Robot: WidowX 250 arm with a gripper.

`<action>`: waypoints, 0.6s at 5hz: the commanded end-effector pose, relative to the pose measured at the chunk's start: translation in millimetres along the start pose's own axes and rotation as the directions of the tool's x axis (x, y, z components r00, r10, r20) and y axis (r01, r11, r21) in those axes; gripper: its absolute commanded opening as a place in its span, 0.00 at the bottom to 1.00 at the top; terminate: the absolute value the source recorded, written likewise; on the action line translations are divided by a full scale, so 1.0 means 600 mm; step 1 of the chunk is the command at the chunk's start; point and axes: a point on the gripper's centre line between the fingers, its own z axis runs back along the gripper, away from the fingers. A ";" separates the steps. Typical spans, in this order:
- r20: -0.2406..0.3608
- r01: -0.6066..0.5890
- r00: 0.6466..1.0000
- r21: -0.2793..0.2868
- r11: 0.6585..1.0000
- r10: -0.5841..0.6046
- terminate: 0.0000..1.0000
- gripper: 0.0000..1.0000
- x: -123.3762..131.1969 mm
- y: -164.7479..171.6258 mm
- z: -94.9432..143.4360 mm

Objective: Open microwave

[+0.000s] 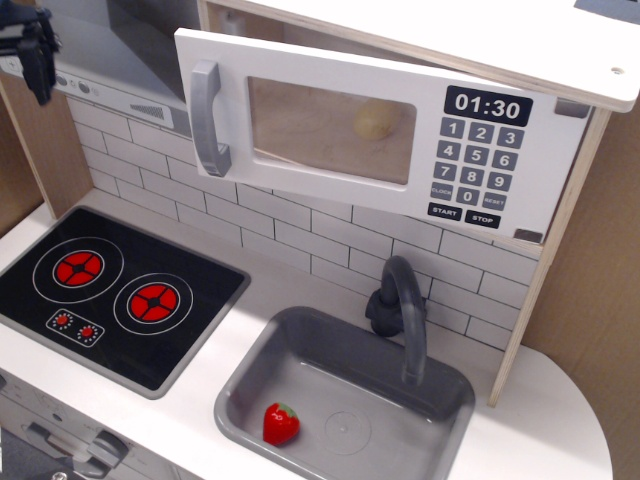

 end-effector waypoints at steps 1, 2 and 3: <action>0.035 -0.020 0.999 -0.026 0.999 0.021 0.00 1.00 0.023 -0.072 0.032; 0.065 0.026 0.998 -0.062 0.998 -0.022 0.00 1.00 0.018 -0.121 0.040; 0.100 0.100 0.991 -0.098 0.990 -0.091 0.00 1.00 -0.002 -0.162 0.038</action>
